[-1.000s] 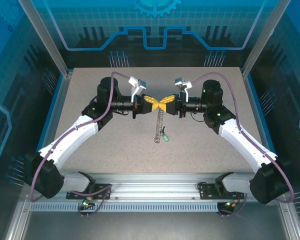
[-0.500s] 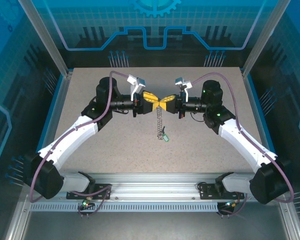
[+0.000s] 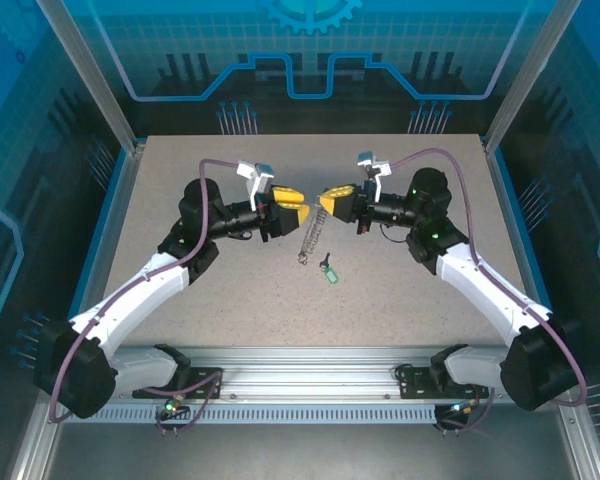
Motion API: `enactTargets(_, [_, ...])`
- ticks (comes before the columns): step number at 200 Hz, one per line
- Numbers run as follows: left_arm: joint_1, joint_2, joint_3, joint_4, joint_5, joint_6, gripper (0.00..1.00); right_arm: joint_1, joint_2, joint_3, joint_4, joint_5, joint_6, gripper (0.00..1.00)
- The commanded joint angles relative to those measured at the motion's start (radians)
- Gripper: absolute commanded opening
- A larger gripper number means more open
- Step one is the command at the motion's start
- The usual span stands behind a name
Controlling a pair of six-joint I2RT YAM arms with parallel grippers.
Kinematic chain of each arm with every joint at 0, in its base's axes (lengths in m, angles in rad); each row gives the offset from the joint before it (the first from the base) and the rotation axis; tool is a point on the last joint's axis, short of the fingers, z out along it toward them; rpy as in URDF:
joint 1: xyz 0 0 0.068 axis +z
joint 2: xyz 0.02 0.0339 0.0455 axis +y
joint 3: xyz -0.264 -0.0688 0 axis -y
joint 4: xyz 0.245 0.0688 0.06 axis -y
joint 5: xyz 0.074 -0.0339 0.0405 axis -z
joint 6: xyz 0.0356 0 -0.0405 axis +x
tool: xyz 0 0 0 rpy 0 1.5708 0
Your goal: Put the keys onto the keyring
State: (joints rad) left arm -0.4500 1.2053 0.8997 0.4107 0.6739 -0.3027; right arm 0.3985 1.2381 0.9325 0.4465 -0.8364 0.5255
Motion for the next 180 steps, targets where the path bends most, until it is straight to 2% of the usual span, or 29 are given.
enactTargets(1, [0.002, 0.009, -0.023, 0.136, -0.008, -0.081, 0.48, 0.003, -0.03, -0.011, 0.119, 0.03, 0.051, 0.0])
enactTargets(61, [0.002, 0.077, -0.054, 0.385, -0.002, -0.237, 0.44, 0.014, -0.029, -0.029, 0.172, 0.063, 0.092, 0.0])
enactTargets(107, [0.002, 0.118, -0.052, 0.47, 0.013, -0.299, 0.41, 0.023, -0.029, -0.034, 0.178, 0.071, 0.097, 0.0])
enactTargets(180, [-0.004, 0.138, -0.053, 0.502, 0.036, -0.32, 0.37, 0.028, -0.023, -0.034, 0.181, 0.082, 0.097, 0.0])
